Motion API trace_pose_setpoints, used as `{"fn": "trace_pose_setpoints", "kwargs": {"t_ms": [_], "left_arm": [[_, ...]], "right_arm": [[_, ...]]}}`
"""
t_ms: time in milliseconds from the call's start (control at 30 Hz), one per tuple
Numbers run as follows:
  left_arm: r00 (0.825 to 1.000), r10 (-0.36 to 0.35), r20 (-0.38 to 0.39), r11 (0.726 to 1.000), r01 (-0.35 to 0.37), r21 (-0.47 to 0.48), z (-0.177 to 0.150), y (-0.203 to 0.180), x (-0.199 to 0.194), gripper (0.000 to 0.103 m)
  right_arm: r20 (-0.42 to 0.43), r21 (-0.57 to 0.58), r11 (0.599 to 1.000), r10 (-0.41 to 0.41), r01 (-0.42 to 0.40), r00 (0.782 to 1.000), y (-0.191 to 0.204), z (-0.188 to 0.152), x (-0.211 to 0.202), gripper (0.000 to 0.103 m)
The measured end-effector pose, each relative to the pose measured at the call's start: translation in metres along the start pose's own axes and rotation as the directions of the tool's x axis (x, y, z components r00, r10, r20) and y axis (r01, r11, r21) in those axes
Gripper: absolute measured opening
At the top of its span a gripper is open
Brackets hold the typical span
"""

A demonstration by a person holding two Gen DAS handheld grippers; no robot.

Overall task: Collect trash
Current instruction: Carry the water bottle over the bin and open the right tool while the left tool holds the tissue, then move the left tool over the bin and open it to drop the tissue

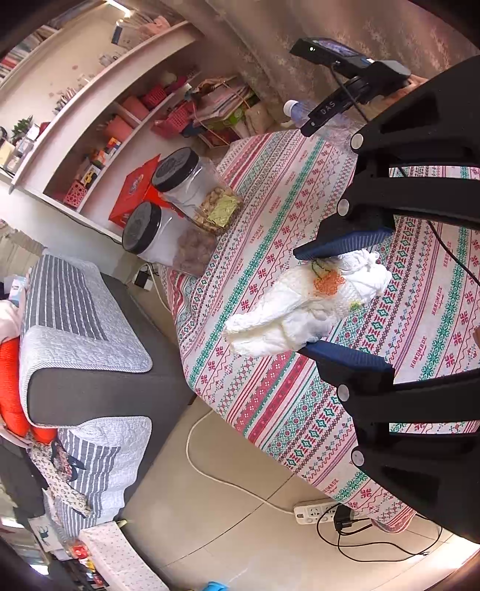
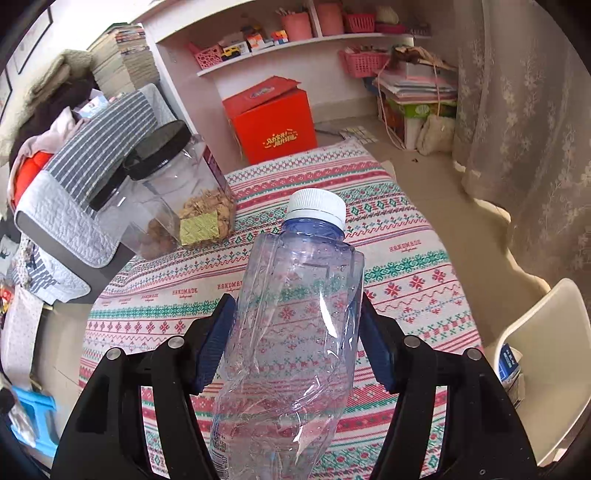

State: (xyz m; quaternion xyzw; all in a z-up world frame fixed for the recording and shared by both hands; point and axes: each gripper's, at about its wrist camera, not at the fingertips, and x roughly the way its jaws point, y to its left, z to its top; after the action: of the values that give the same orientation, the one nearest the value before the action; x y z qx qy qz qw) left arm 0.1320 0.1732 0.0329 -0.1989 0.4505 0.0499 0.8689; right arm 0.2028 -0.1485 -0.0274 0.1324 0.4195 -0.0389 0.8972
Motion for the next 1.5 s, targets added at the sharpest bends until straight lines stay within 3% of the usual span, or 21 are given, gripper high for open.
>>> {"fn": "trace_pose_setpoints", "kwargs": {"t_ms": [400,567,833,933,1033,1133,1167,1233,1300,1367,1500], "left_arm": [[0.994,-0.105,0.034,0.993,0.103,0.056,-0.017,-0.041,-0.019,0.045],[0.993,-0.118,0.027,0.989,0.115,0.097,-0.027,-0.061,-0.019,0.045],[0.990,-0.141,-0.004,0.974,0.140,0.177,-0.047,-0.099,-0.009,0.045],[0.988,-0.157,-0.016,0.967,0.157,0.200,-0.053,-0.115,-0.006,0.045],[0.984,-0.174,-0.025,0.958,0.176,0.225,-0.060,-0.130,-0.002,0.045],[0.979,-0.201,-0.034,0.941,0.202,0.271,-0.068,-0.150,0.000,0.045],[0.978,-0.208,-0.034,0.932,0.209,0.295,-0.072,-0.159,0.000,0.045],[0.974,-0.224,-0.027,0.911,0.219,0.349,-0.079,-0.177,-0.002,0.045],[0.969,-0.247,-0.028,0.890,0.238,0.389,-0.086,-0.195,-0.002,0.045],[0.957,-0.282,-0.061,0.868,0.282,0.409,-0.093,-0.213,0.002,0.045],[0.937,-0.319,-0.146,0.830,0.350,0.434,-0.109,-0.252,0.016,0.045]], "right_arm": [[0.180,-0.089,0.996,0.000,0.016,0.984,-0.041,-0.023,-0.106,0.063],[0.263,-0.084,0.993,-0.054,0.079,0.963,-0.067,-0.040,-0.134,0.063],[0.339,0.018,0.966,-0.247,0.256,0.908,-0.127,-0.059,-0.150,0.063],[0.362,0.037,0.932,-0.349,0.361,0.864,-0.145,-0.063,-0.149,0.063],[0.338,0.049,0.897,-0.428,0.438,0.838,-0.162,-0.066,-0.139,0.063],[0.327,0.040,0.860,-0.493,0.509,0.806,-0.172,-0.069,-0.131,0.066],[0.335,0.044,0.851,-0.506,0.524,0.795,-0.174,-0.071,-0.133,0.071],[0.366,0.062,0.835,-0.529,0.547,0.766,-0.178,-0.076,-0.139,0.093],[0.393,0.081,0.826,-0.541,0.558,0.744,-0.181,-0.080,-0.147,0.095],[0.389,0.090,0.827,-0.542,0.555,0.745,-0.185,-0.082,-0.152,0.096],[0.345,0.155,0.839,-0.540,0.521,0.768,-0.201,-0.090,-0.159,0.096]]}}
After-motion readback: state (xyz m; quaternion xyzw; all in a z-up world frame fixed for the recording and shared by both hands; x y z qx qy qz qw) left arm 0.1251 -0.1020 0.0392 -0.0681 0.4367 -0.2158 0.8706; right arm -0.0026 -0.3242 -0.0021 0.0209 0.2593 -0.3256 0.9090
